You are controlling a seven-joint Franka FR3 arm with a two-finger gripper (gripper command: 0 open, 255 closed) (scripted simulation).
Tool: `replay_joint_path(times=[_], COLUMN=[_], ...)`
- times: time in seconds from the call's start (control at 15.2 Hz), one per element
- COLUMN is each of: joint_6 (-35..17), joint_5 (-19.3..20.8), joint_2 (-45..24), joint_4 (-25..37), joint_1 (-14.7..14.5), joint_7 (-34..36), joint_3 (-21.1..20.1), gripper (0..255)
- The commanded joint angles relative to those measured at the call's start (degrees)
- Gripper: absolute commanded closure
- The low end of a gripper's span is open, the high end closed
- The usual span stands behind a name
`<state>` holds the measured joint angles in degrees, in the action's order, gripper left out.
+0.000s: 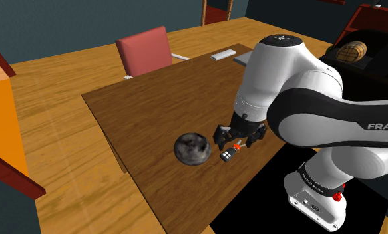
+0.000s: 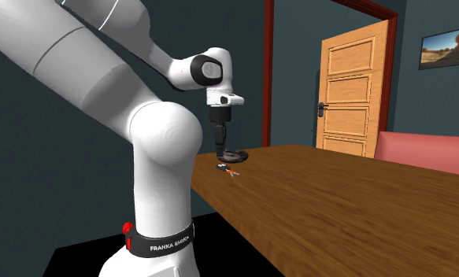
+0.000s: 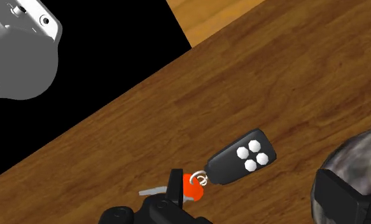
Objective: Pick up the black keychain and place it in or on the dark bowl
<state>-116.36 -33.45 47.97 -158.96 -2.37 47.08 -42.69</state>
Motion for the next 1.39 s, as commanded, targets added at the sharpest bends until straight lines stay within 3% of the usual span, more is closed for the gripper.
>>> replay_joint_path(times=[0.0, 0.4, 0.92, 0.99, 1.32], joint_6=[-2.83, -8.60, -8.59, -8.59, -8.59], joint_5=[-1.15, -3.23, -3.23, -3.23, -3.23], joint_2=[-1.93, -5.45, -5.44, -5.44, -5.44], joint_4=[-0.31, -2.49, -2.49, -2.49, -2.49], joint_1=[0.62, 1.16, 1.15, 1.15, 1.15], joint_7=[1.30, 0.94, 0.94, 0.94, 0.94], joint_3=[-2.32, -5.53, -5.52, -5.52, -5.52], gripper=[0, 0, 0, 255, 255])
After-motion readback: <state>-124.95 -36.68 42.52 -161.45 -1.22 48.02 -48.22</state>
